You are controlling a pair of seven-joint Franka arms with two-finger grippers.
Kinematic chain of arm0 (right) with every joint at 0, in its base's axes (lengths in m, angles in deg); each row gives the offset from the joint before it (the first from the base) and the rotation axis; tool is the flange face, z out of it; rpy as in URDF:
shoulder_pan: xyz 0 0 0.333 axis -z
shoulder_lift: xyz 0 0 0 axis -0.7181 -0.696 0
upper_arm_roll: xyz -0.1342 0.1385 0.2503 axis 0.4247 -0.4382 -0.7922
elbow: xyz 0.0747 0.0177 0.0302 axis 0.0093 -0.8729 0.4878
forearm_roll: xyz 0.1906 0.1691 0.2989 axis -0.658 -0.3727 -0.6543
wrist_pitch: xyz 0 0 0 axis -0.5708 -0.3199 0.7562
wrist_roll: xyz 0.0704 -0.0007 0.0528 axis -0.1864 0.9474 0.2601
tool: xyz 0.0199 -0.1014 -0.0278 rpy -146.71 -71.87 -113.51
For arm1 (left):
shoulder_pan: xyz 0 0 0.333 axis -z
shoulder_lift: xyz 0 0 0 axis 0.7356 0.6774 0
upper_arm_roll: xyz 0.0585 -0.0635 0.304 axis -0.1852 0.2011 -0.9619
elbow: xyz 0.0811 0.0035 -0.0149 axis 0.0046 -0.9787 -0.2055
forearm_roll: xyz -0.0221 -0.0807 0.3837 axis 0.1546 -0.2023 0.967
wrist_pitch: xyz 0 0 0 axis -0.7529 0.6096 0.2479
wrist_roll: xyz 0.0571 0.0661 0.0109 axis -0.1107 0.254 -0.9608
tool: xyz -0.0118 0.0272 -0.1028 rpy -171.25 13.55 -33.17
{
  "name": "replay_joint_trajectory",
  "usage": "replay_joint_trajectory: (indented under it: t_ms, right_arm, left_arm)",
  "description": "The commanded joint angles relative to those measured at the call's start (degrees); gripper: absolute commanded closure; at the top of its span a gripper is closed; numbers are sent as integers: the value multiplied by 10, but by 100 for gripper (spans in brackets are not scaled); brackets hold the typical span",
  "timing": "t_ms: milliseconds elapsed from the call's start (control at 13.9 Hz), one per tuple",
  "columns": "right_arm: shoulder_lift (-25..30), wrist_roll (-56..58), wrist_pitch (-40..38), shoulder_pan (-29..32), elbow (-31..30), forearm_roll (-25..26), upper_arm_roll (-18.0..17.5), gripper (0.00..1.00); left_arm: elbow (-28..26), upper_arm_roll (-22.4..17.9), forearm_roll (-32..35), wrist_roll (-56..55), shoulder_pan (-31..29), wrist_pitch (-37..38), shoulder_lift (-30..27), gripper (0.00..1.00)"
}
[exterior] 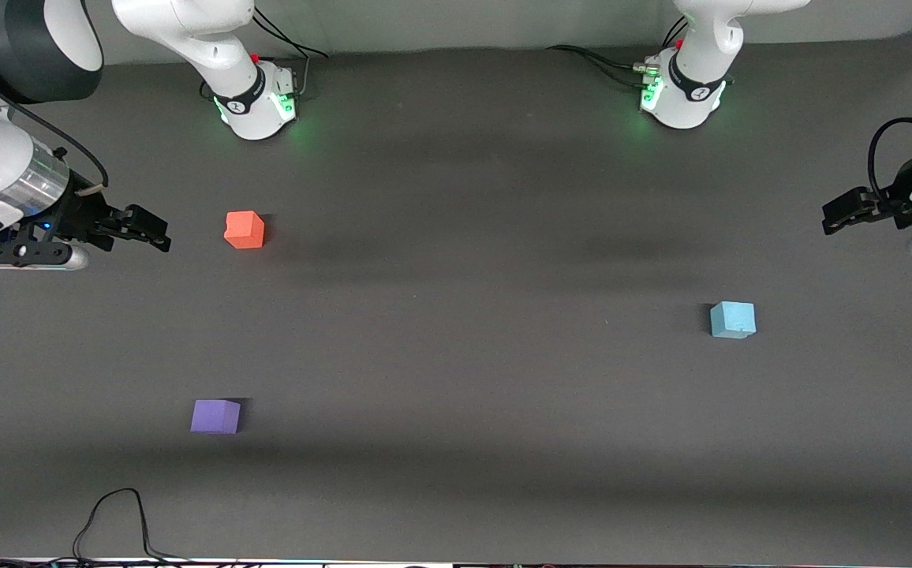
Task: Place blue block between orange and purple blocks
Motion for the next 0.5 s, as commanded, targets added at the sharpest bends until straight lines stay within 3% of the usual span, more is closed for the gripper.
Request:
replay_joint_trajectory:
  t_ms: [0,430]
  right_arm:
    - [5,4,9,-4,-4,-2,2,0]
    - [5,8,33,-2,-3,6,8,0]
  left_arm:
    - [18,5,4,8,-4,16,9,0]
    - [21,5,4,3,-3,15,10,0]
